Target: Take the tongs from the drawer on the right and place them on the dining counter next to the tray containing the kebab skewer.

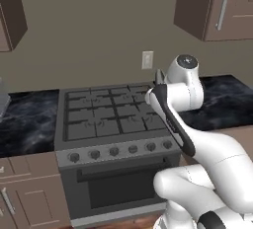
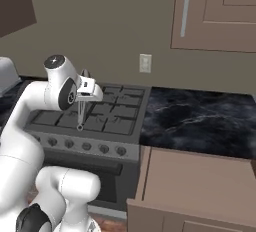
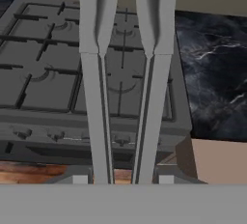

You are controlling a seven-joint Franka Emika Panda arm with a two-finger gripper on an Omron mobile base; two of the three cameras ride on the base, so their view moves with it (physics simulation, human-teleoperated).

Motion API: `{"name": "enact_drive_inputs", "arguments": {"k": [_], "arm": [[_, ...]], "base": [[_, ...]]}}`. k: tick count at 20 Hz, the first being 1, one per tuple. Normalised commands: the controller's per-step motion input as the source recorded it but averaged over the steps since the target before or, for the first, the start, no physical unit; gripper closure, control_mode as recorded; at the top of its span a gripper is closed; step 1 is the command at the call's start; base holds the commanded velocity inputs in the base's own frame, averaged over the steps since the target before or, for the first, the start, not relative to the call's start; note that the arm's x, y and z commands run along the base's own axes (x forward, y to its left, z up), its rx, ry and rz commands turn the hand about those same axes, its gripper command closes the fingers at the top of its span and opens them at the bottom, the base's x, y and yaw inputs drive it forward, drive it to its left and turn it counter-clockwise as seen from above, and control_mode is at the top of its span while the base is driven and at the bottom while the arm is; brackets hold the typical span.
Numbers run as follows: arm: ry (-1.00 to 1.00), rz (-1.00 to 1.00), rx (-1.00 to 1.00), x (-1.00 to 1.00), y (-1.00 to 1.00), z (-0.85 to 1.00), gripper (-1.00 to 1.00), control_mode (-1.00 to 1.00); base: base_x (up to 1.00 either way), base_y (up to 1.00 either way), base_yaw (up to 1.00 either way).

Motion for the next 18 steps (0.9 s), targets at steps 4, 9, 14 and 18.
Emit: {"name": "enact_drive_inputs", "arguments": {"k": [4,9,14,18], "arm": [[0.00,0.00,0.00,0.00,0.00,0.00,1.00,1.00],[0.00,0.00,0.00,0.00,0.00,0.00,1.00,1.00],[0.00,0.00,0.00,0.00,0.00,0.00,1.00,1.00],[0.00,0.00,0.00,0.00,0.00,0.00,1.00,1.00]], "base": [[-0.19,0.27,0.00],[0.00,0.42,0.16],[-0.02,0.40,0.28],[-0.12,0.37,0.27]]}}
